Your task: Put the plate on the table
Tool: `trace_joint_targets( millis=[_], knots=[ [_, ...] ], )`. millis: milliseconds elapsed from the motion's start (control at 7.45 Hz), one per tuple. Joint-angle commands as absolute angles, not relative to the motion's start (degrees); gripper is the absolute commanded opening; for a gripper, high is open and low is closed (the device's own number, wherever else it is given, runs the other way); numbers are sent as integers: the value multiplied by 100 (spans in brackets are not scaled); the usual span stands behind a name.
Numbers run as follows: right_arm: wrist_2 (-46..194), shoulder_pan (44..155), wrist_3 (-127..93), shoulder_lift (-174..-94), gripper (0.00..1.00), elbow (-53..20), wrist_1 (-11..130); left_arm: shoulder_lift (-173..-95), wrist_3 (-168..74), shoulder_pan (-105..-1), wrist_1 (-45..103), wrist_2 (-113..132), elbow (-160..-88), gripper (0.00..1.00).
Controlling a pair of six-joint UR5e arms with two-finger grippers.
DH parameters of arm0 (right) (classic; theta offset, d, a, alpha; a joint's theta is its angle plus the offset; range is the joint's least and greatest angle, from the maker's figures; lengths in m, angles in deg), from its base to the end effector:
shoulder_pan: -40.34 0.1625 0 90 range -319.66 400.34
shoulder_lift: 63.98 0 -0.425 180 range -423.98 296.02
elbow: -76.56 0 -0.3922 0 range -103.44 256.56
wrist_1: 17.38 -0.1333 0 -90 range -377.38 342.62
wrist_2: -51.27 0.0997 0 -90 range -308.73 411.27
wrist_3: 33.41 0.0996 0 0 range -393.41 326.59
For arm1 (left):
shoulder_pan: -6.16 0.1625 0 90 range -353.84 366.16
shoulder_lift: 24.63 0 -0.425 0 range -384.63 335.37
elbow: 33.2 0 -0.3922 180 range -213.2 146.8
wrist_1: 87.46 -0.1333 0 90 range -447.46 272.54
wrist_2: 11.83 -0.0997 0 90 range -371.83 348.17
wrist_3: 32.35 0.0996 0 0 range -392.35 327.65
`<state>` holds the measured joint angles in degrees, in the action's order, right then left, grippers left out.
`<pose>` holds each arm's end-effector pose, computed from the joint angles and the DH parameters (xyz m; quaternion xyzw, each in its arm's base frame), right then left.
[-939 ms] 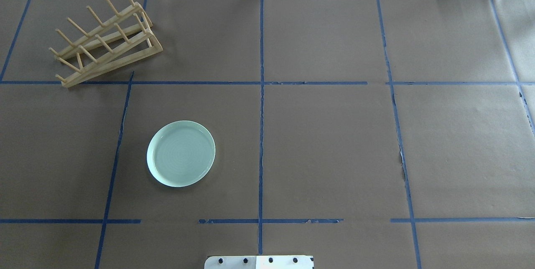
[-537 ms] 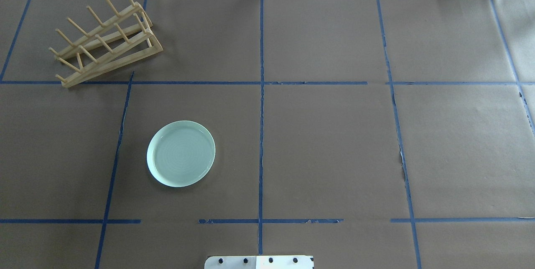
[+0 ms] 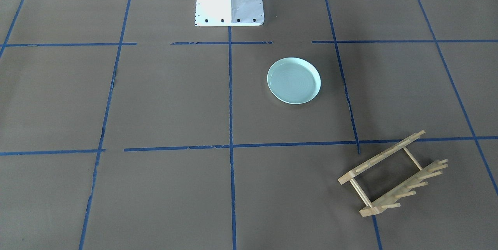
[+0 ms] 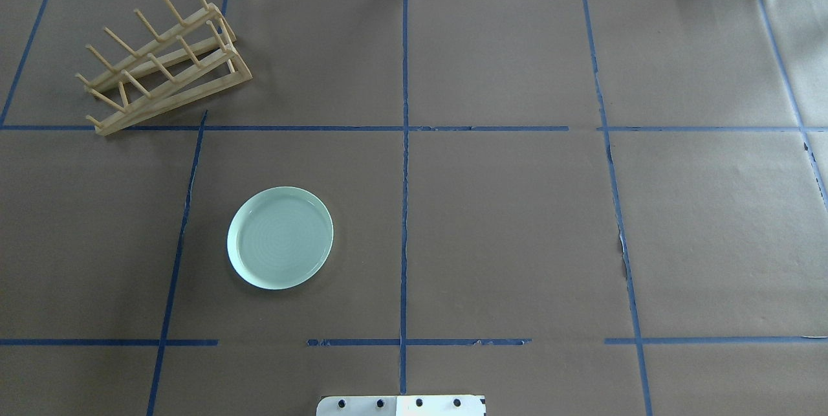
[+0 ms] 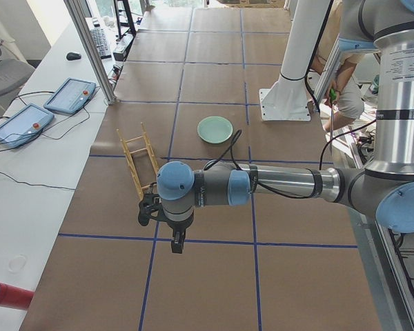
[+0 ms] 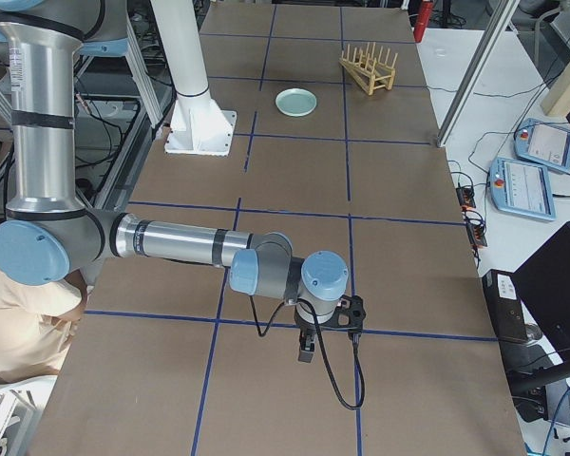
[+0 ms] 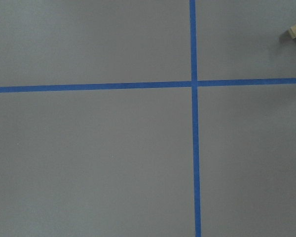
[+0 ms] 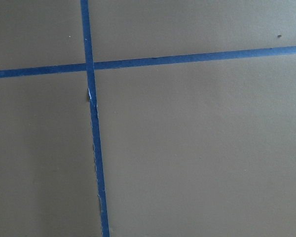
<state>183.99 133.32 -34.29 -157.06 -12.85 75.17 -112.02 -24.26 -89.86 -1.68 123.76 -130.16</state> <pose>0.0895 -0.4557 0.6955 -0.0382 -0.3652 0.0368 0.9294 -0.1113 -0.4625 0.6268 0.0486 0.3844 0.0171 0.9217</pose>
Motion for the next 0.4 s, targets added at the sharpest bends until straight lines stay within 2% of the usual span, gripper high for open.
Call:
trace_joint_targets(
  millis=[0, 268],
  knots=[
    [18399, 13333, -3429, -15706, 100, -1282, 7517, -11208, -2426, -8982, 156, 12396, -13032, 100],
    [18399, 13333, -3429, -15706, 100, -1282, 7517, -11191, -2426, -8982, 140, 12396, -13014, 100]
  ],
)
